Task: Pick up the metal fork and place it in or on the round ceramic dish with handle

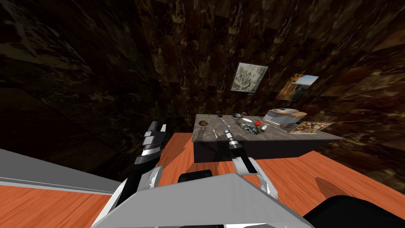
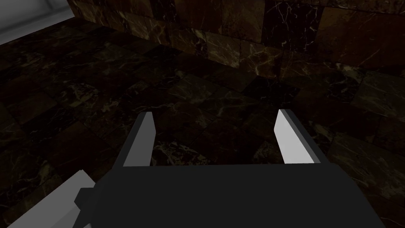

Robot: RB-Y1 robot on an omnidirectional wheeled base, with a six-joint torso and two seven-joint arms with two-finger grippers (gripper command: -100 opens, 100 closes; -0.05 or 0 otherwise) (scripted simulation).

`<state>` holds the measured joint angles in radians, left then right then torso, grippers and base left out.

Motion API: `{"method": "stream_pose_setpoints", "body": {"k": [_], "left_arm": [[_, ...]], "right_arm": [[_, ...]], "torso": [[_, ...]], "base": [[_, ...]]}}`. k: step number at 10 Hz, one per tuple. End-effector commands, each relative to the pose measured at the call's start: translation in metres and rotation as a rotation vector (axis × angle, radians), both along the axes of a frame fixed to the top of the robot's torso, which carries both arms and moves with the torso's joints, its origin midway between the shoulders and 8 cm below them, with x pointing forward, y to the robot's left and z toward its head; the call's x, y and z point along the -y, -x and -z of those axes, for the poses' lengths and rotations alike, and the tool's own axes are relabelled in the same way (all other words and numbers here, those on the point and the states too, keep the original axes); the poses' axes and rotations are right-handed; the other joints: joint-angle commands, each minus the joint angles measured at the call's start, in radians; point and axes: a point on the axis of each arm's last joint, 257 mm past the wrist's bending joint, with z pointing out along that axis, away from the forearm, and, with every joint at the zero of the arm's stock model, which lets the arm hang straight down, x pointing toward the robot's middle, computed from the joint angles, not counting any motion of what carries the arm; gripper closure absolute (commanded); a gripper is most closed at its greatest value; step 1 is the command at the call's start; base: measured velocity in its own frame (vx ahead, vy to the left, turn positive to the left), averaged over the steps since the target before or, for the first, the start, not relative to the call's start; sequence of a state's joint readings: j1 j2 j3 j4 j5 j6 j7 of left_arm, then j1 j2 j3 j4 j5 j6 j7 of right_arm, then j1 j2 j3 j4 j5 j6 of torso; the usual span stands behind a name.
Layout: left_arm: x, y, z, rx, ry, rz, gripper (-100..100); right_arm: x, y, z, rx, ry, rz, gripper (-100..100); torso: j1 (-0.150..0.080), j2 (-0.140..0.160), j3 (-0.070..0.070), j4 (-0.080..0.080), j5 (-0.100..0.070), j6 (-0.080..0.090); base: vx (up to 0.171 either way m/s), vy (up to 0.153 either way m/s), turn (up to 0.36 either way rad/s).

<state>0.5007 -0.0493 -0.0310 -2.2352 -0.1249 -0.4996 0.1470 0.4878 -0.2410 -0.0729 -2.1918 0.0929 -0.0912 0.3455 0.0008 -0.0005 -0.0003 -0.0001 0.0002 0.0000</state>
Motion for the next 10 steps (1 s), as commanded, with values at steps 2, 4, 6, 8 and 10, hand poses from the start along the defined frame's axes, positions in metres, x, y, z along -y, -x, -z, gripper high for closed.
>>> {"method": "stream_pose_setpoints", "body": {"k": [2, 4, 6, 8, 10], "left_arm": [[0.0, 0.0, 0.0, 0.0, 0.0, 0.0, 0], [0.0, 0.0, 0.0, 0.0, 0.0, 0.0, 0], [0.0, 0.0, 0.0, 0.0, 0.0, 0.0, 0], [0.0, 0.0, 0.0, 0.0, 0.0, 0.0, 0], [0.0, 0.0, 0.0, 0.0, 0.0, 0.0, 0]], "right_arm": [[0.016, -0.001, 0.021, -0.08, 0.032, 0.046, -100], [0.027, -0.002, 0.035, -0.133, 0.054, 0.075, -100], [0.039, -0.002, 0.05, -0.194, 0.076, 0.106, -100], [0.052, 0.0, 0.066, -0.258, 0.098, 0.138, -100], [0.066, 0.002, 0.081, -0.317, 0.121, 0.167, -100]], "torso": [[0.0, 0.0, 0.0, 0.0, 0.0, 0.0], [0.0, 0.0, 0.0, 0.0, 0.0, 0.001], [0.0, 0.0, 0.0, 0.0, 0.0, 0.001], [0.0, 0.0, 0.0, 0.0, 0.0, 0.001], [0.0, 0.0, 0.0, 0.0, 0.0, 0.001]], "base": [[0.005, 0.014, 0.153], [0.01, 0.016, 0.143], [0.012, 0.015, 0.169], [0.009, 0.012, 0.142], [0.008, 0.015, 0.138]]}}
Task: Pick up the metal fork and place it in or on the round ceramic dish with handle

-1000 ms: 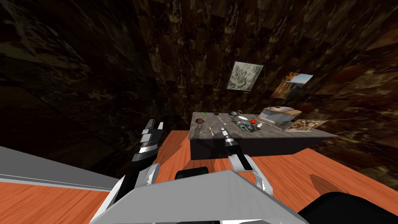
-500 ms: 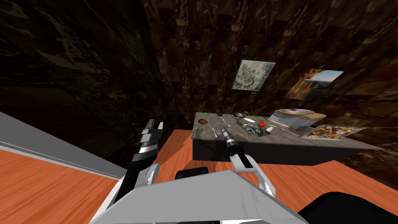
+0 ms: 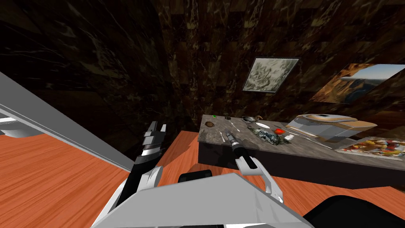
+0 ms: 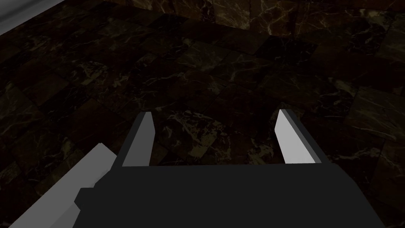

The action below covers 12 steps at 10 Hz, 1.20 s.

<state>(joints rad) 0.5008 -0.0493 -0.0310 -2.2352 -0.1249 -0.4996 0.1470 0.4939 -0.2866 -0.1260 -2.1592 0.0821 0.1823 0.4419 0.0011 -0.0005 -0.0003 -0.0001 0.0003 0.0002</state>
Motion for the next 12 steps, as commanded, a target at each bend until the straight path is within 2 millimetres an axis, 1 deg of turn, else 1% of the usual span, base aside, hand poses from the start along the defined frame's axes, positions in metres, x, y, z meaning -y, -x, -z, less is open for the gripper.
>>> {"method": "stream_pose_setpoints", "body": {"k": [1, 2, 3, 4, 5, 6, 7, 8, 9, 10, 11, 12], "left_arm": [[0.0, 0.0, 0.0, 0.0, 0.0, 0.0, 0], [0.0, 0.0, 0.0, 0.0, 0.0, 0.0, 0], [0.0, 0.0, 0.0, 0.0, 0.0, 0.0, 0], [0.0, 0.0, 0.0, 0.0, 0.0, 0.0, 0], [0.0, 0.0, 0.0, 0.0, 0.0, 0.0, 0], [0.0, 0.0, 0.0, 0.0, 0.0, 0.0, 0], [0.0, 0.0, 0.0, 0.0, 0.0, 0.0, 0], [0.0, 0.0, 0.0, 0.0, 0.0, 0.0, 0], [0.0, 0.0, 0.0, 0.0, 0.0, 0.0, 0], [0.0, 0.0, 0.0, 0.0, 0.0, 0.0, 0], [0.0, 0.0, 0.0, 0.0, 0.0, 0.0, 0], [0.0, 0.0, 0.0, 0.0, 0.0, 0.0, 0]], "right_arm": [[0.01, 0.004, 0.014, -0.05, 0.009, 0.024, -100], [0.022, 0.006, 0.025, -0.095, 0.036, 0.046, -100], [0.024, 0.008, 0.029, -0.113, 0.033, 0.054, -100], [0.035, 0.01, 0.037, -0.148, 0.062, 0.071, -100], [0.038, 0.012, 0.043, -0.173, 0.057, 0.083, -100], [0.038, 0.013, 0.044, -0.179, 0.056, 0.085, -100], [0.051, 0.017, 0.054, -0.227, 0.083, 0.108, -100], [0.053, 0.019, 0.059, -0.245, 0.08, 0.116, -100], [0.066, 0.024, 0.067, -0.286, 0.108, 0.135, -100], [0.069, 0.026, 0.072, -0.311, 0.104, 0.146, -100], [0.082, 0.032, 0.081, -0.356, 0.131, 0.167, -100], [0.084, 0.035, 0.085, -0.377, 0.127, 0.177, -100]], "torso": [[0.0, 0.0, 0.0, 0.0, 0.0, 0.0], [0.0, 0.0, 0.0, 0.0, 0.0, 0.001], [0.0, 0.0, 0.0, 0.0, 0.0, 0.0], [0.0, 0.0, 0.0, 0.0, 0.0, 0.001], [0.0, 0.0, 0.0, 0.0, 0.0, 0.0], [0.0, 0.0, 0.0, 0.0, 0.0, 0.001], [-0.001, 0.0, 0.0, 0.0, 0.0, 0.001], [0.0, 0.0, 0.0, 0.0, 0.0, 0.0], [-0.001, 0.0, 0.0, 0.0, 0.0, 0.001], [0.0, 0.0, 0.0, 0.0, 0.0, 0.0], [0.0, 0.0, 0.0, 0.0, 0.0, 0.001], [0.0, 0.0, 0.0, 0.0, 0.0, 0.0]], "base": [[0.011, 0.012, 0.124], [0.009, 0.017, 0.214], [0.009, 0.009, 0.085], [0.012, 0.017, 0.219], [0.012, 0.008, 0.099], [0.006, 0.003, -0.026], [0.01, 0.014, 0.214], [0.009, 0.008, 0.118], [0.011, 0.017, 0.215], [0.01, 0.01, 0.092], [0.014, 0.016, 0.192], [0.013, 0.009, 0.098]]}}
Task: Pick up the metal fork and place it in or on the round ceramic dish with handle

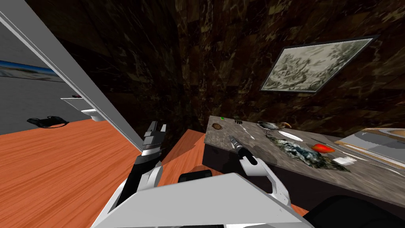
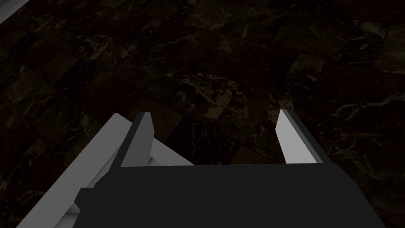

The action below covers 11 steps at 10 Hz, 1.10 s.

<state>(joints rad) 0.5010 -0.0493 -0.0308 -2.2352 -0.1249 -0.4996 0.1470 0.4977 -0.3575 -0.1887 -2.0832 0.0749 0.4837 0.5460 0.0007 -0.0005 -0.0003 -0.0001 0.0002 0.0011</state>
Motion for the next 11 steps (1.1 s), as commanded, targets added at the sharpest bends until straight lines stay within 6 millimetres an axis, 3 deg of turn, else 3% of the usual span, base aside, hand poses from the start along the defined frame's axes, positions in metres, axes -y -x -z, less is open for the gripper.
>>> {"method": "stream_pose_setpoints", "body": {"k": [1, 3, 4, 11], "left_arm": [[0.0, 0.0, 0.0, 0.0, 0.0, 0.0, 0], [0.0, 0.0, 0.0, 0.0, 0.0, 0.0, 0], [0.0, 0.0, 0.0, 0.0, 0.0, 0.0, 0], [0.0, 0.0, 0.0, 0.0, 0.0, 0.0, 0]], "right_arm": [[0.017, 0.007, 0.007, -0.056, 0.029, 0.024, -100], [0.02, 0.012, 0.014, -0.084, 0.024, 0.04, -100], [0.034, 0.021, 0.022, -0.14, 0.047, 0.064, -100], [0.079, 0.057, 0.05, -0.332, 0.1, 0.156, -100]], "torso": [[0.0, 0.0, 0.0, 0.0, 0.0, 0.0], [0.0, 0.0, 0.0, 0.0, 0.0, 0.0], [0.0, 0.001, 0.0, 0.0, 0.0, 0.0], [0.0, 0.0, 0.0, 0.0, 0.0, 0.0]], "base": [[0.011, 0.015, 0.189], [0.008, 0.006, 0.049], [0.009, 0.013, 0.198], [0.012, 0.01, 0.133]]}}
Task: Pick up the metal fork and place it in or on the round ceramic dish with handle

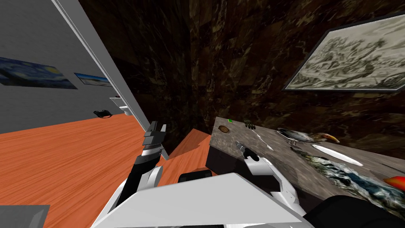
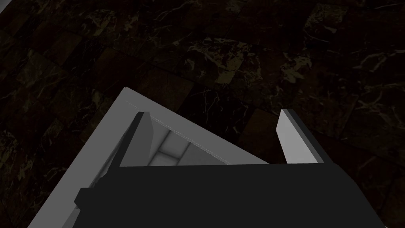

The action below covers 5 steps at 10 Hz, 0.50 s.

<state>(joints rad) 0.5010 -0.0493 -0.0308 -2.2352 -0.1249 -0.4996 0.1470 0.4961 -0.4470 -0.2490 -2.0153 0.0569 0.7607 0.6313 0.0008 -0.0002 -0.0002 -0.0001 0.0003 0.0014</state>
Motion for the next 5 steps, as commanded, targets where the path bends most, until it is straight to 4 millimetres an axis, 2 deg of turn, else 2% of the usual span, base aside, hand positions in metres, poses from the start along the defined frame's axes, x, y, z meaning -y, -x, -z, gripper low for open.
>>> {"method": "stream_pose_setpoints", "body": {"k": [1, 4, 5], "left_arm": [[0.0, 0.0, 0.0, 0.0, 0.0, 0.0, 0], [0.0, 0.0, 0.0, 0.0, 0.0, 0.0, 0], [0.0, 0.0, 0.0, 0.0, 0.0, 0.0, 0]], "right_arm": [[0.014, 0.01, 0.004, -0.054, 0.021, 0.024, -100], [0.027, 0.026, 0.012, -0.122, 0.031, 0.06, -100], [0.037, 0.037, 0.015, -0.17, 0.044, 0.084, -100]], "torso": [[0.0, 0.0, 0.0, 0.0, 0.0, 0.0], [0.0, 0.0, 0.0, 0.0, 0.0, 0.0], [0.0, 0.0, 0.0, 0.0, 0.0, 0.0]], "base": [[0.012, 0.011, 0.193], [0.011, 0.007, 0.1], [0.011, 0.009, 0.178]]}}
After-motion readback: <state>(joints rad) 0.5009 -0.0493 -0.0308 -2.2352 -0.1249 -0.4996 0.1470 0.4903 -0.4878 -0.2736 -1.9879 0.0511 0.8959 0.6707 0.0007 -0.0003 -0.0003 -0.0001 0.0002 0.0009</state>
